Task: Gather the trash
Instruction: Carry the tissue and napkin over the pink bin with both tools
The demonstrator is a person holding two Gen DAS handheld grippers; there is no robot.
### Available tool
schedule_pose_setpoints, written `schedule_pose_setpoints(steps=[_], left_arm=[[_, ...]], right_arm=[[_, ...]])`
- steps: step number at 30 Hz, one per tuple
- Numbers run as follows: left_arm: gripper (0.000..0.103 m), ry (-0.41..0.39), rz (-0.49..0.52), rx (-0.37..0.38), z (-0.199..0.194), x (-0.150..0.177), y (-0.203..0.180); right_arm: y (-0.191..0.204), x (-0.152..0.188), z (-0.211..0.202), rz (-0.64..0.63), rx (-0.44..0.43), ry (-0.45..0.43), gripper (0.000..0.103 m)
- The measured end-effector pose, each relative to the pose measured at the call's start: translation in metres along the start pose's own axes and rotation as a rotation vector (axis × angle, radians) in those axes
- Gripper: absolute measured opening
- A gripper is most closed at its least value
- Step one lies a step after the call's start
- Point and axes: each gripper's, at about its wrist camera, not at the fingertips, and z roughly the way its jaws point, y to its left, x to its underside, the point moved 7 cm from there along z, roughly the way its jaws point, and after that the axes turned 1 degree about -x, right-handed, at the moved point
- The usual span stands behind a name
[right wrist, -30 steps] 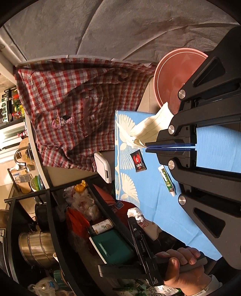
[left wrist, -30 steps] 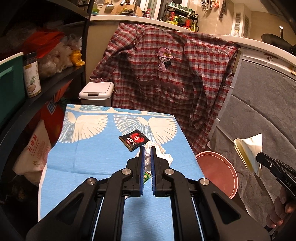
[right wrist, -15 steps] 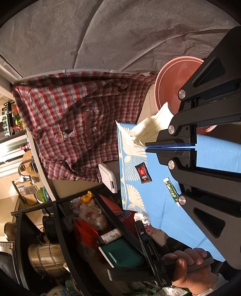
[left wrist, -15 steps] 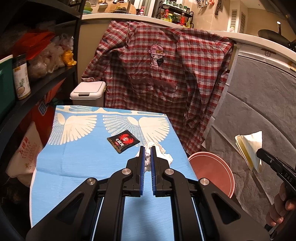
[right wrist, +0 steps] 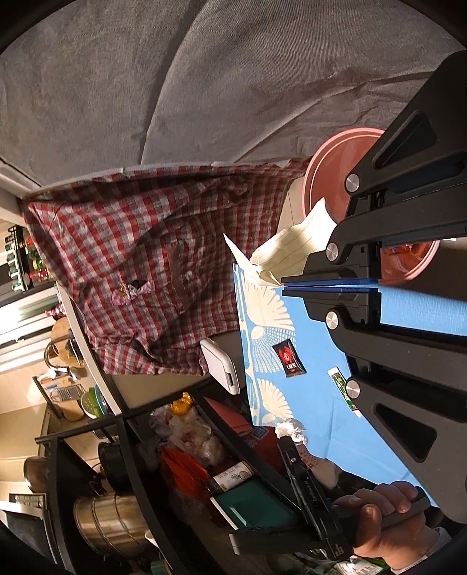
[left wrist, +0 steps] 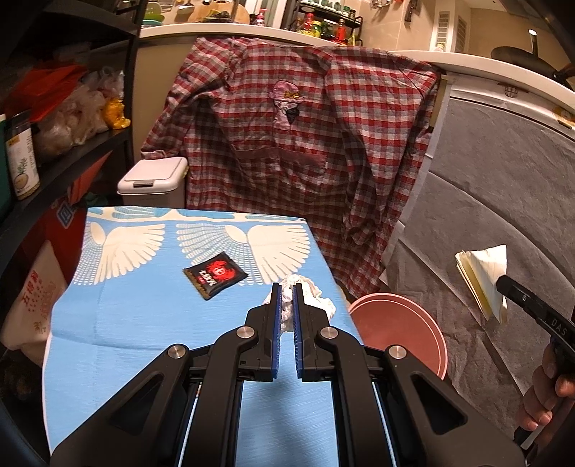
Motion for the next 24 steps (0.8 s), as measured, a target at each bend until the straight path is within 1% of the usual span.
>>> schedule_pose_setpoints(steps=[10, 24], left_arm=[[0.006, 0.015, 0.044, 0.057, 0.018, 0.003, -0.039], [0.006, 0.037, 0.063, 0.081, 0.041, 0.005, -0.07]], right_arm=[[-0.016, -0.001, 0.004, 0.008, 0.03, 0.005, 0.001], [-0.037, 0.004, 0.014, 0.031, 0.065, 0.025, 0.001]])
